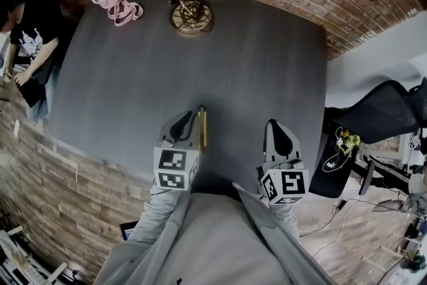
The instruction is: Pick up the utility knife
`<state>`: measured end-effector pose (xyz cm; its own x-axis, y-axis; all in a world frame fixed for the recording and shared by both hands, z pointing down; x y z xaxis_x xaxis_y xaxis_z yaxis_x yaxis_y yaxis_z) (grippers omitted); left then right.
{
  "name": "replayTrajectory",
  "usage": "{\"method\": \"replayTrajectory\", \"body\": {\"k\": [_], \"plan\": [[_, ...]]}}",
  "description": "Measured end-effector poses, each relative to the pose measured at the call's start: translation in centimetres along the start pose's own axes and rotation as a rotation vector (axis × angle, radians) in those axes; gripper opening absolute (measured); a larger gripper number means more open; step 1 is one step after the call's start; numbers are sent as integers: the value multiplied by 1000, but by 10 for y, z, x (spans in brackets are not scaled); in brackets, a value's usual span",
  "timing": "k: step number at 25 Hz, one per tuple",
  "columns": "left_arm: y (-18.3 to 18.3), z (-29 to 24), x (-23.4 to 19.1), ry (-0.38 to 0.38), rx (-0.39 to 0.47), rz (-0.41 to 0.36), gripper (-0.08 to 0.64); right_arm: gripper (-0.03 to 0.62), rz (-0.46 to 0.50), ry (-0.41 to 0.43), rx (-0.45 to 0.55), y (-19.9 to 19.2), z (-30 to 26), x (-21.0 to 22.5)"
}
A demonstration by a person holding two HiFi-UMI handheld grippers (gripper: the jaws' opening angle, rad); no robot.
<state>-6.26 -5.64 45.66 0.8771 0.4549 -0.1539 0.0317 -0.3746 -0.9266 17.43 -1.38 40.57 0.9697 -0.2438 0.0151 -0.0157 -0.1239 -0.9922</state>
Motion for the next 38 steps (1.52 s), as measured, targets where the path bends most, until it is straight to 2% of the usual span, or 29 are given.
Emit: {"method": "replayTrajectory", "body": {"k": [1, 3, 6, 18, 38], "plan": [[-4, -2, 0, -7, -11, 9, 31, 18, -4, -6, -3, -2, 1, 0], [-13, -6, 1, -18, -36, 16, 98, 18, -9, -15, -8, -5, 3, 1], [-26, -12, 4, -19, -69, 12, 103, 18, -13, -29, -19, -9, 6, 4], [-82, -36, 15, 18, -197, -5, 219, 18, -46, -76, -64, -30, 22, 18], [-130, -49, 18, 104, -312, -22, 235, 18, -67, -109, -105, -45, 36, 29]]}}
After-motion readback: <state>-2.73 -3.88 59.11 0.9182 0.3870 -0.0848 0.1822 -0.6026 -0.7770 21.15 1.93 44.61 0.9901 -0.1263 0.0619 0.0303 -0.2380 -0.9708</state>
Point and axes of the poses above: the fingertips, and each gripper's own axes: z backward along the fingers, x to its right, y out of its top, the point moved 7 cm from there along z, backward along the fingers, and after that the axes turned 10 degrees about x, right-handed, at the moved point
